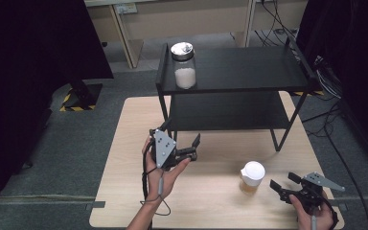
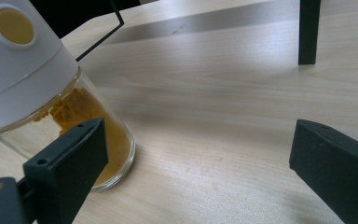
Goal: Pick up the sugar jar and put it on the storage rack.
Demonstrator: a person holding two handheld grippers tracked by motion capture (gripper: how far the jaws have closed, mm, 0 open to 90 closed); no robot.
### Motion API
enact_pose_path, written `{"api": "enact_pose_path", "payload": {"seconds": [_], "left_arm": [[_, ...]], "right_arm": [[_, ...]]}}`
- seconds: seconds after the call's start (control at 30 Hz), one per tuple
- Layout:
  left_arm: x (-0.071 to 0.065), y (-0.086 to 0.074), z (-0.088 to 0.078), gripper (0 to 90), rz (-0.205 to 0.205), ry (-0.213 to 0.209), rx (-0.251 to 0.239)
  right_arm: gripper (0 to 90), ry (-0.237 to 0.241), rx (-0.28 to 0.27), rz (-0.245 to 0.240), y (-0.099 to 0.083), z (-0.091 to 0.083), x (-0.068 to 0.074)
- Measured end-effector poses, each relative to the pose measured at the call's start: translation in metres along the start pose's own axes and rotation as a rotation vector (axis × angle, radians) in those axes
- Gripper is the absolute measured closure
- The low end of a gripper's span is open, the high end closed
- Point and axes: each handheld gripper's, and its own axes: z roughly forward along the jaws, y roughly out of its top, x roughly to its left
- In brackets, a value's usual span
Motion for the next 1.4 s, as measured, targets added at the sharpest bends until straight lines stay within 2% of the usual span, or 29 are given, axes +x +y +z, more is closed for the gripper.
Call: {"api": "enact_pose_path", "payload": {"seconds": [0.53, 0.73, 1.2, 1.3, 1.4], "left_arm": [[-0.003, -0.045, -0.005, 1.6, -0.019, -0.013, 0.056], [-0.005, -0.063, -0.006, 1.5, -0.047, -0.012, 0.089], [-0.01, -0.092, -0.005, 2.2, -0.094, -0.019, 0.165], [-0.01, -0.095, -0.005, 2.2, -0.094, -0.022, 0.187], [-0.01, -0.098, -0.006, 2.2, -0.115, -0.024, 0.192]], "right_arm": [[4.6, 0.002, 0.005, 0.002, 0.0, 0.001, 0.001], [4.7, 0.004, 0.004, 0.006, 0.0, 0.0, 0.0], [4.6, 0.009, 0.006, 0.011, 0.001, 0.001, -0.001], [4.6, 0.008, 0.007, 0.01, 0.001, 0.001, -0.001], [4.7, 0.009, 0.008, 0.01, 0.001, 0.001, -0.001]]}}
